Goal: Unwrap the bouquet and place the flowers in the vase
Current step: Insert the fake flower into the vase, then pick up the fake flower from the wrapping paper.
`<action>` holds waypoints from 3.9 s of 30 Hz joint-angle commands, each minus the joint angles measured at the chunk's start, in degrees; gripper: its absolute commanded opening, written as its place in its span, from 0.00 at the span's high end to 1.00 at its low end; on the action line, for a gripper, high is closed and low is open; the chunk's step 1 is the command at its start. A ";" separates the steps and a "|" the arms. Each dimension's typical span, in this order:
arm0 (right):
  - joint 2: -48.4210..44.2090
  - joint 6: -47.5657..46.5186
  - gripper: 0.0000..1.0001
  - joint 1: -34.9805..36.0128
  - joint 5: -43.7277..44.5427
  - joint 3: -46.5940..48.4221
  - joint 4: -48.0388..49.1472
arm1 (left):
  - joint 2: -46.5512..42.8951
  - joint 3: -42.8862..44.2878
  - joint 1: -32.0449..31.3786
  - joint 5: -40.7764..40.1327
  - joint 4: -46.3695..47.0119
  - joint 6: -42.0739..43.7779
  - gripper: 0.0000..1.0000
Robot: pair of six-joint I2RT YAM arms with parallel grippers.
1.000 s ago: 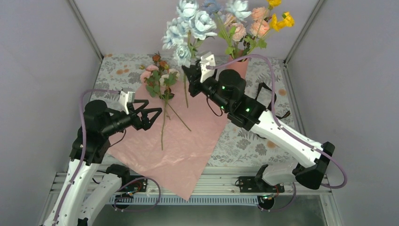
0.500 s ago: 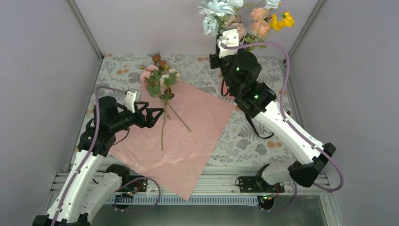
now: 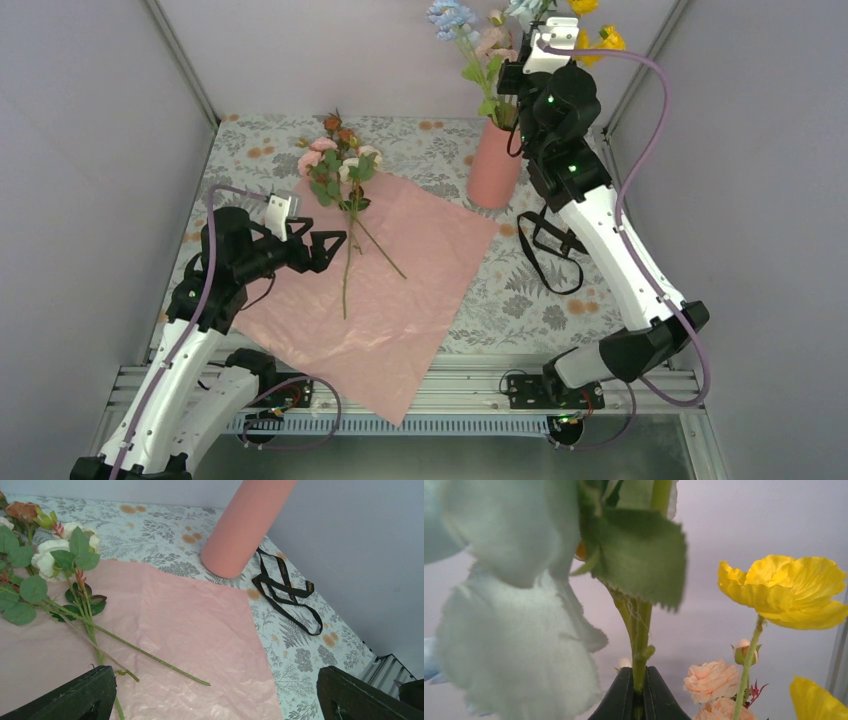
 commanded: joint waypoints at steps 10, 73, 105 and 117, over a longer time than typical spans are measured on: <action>6.82 5.01 0.96 -6.36 -5.57 -0.63 3.32 | -1.16 -0.35 0.05 -0.41 0.14 1.27 0.00; -20.91 26.84 0.00 -6.17 -27.92 -30.93 -29.58 | 27.02 -3.59 0.05 -12.97 8.84 -11.74 0.54; -22.40 29.15 0.05 1.24 -31.00 -39.08 -23.65 | 60.47 12.43 -4.36 -14.40 20.96 -32.71 0.70; -22.40 28.60 0.05 1.46 -30.48 -39.22 -23.54 | 65.96 14.36 -5.05 -17.63 21.05 -33.17 0.74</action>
